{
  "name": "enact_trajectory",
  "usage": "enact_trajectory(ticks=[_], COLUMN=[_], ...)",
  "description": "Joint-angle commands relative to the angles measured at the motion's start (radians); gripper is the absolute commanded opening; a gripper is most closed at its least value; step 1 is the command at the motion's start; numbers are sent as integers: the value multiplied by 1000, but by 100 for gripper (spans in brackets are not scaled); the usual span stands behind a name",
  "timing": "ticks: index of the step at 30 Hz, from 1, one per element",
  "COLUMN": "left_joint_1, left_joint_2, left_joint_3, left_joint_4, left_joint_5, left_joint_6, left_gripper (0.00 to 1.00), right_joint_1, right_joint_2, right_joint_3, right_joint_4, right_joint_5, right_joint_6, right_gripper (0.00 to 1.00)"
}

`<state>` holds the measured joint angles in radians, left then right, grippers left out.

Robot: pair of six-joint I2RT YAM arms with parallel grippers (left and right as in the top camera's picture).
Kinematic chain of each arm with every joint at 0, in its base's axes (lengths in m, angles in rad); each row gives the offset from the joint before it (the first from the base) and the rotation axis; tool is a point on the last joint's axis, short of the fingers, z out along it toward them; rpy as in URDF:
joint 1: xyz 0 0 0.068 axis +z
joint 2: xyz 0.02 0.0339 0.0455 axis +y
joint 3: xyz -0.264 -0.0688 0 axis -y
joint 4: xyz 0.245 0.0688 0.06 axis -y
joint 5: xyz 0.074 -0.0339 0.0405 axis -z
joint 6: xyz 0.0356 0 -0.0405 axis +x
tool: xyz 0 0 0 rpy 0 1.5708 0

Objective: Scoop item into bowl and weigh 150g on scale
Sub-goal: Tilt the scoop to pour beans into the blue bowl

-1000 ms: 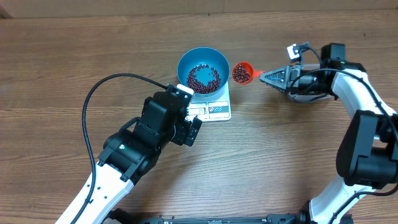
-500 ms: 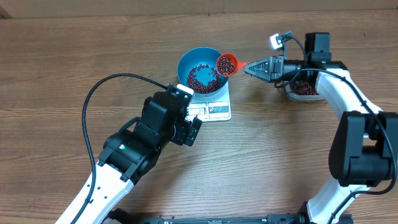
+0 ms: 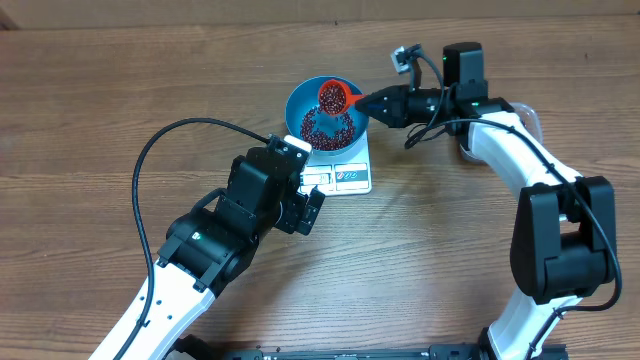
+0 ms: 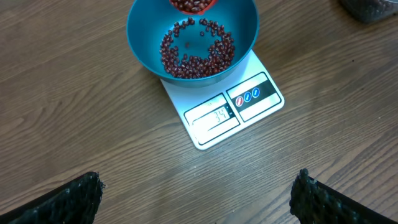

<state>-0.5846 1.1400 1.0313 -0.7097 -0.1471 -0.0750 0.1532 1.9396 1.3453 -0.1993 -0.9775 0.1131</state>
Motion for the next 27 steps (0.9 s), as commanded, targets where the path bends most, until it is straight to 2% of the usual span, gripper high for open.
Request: enact_trajectory(ticks=[1, 8, 9, 15, 27], left_joint_1=[3, 3, 3, 3, 3], left_joint_2=[5, 5, 5, 5, 5], left_joint_3=[-1, -1, -1, -1, -1], left_joint_4=[4, 4, 3, 4, 4], left_joint_5=[-10, -10, -10, -10, -10], left_joint_6=[-3, -3, -3, -3, -3], left_gripper=[100, 100, 99, 99, 100], right_joint_1=[9, 8, 9, 8, 8], right_joint_2=[2, 2, 2, 2, 2], right_joint_3=[1, 0, 0, 0, 0], right_joint_4=[16, 14, 9, 0, 5], right_joint_5=[80, 80, 80, 80, 122], right_joint_6=[-113, -317, -402, -643, -1049], right_gripper=[4, 4, 4, 4, 4])
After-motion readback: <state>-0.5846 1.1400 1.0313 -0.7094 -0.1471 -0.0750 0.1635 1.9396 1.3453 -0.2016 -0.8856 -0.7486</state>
